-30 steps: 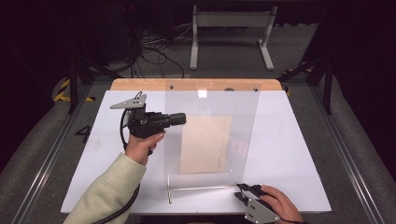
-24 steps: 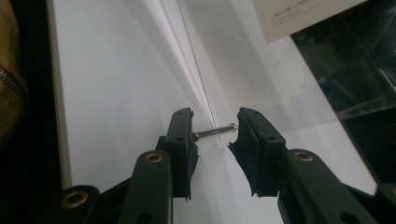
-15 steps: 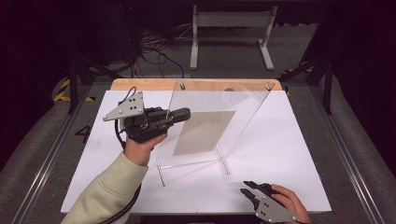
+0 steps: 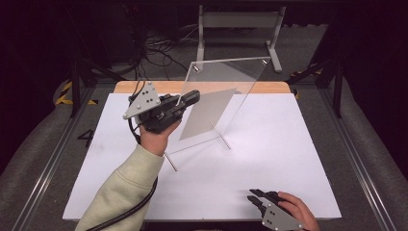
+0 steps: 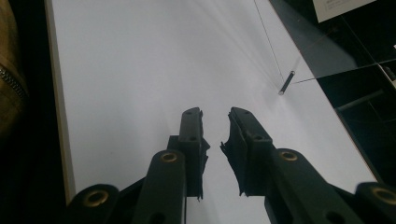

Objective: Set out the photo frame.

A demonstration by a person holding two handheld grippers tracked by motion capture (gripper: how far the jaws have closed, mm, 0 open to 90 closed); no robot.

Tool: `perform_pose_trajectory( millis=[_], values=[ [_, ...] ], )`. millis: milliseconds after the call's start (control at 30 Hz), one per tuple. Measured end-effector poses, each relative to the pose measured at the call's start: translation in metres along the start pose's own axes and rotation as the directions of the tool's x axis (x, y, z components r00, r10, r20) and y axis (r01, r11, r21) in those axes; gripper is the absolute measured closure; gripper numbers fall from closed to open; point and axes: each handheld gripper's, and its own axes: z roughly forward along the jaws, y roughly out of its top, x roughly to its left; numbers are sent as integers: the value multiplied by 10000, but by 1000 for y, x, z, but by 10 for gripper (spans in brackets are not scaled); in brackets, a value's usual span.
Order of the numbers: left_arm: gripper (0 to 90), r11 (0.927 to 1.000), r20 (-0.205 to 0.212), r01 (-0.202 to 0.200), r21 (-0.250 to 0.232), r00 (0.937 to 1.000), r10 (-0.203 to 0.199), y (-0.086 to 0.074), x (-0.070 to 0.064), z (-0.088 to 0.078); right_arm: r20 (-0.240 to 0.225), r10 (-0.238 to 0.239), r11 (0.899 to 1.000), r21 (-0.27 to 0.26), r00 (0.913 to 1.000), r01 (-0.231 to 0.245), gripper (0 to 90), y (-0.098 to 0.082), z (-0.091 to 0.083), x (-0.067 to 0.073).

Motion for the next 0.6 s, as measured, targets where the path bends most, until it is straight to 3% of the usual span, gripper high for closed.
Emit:
perform_pose_trajectory(
  millis=[233, 600],
  values=[
    [856, 9999, -330, 116, 53, 9994, -114, -9, -1, -7, -13, 136, 9999, -14, 9999, -136, 742, -1, 0, 0],
    [853, 9946, -1345, 534, 886, 9901, -412, -15, -22, -34, -69, 288, 9995, -89, 9996, -289, 697, 0, 4, 0]
  ],
)
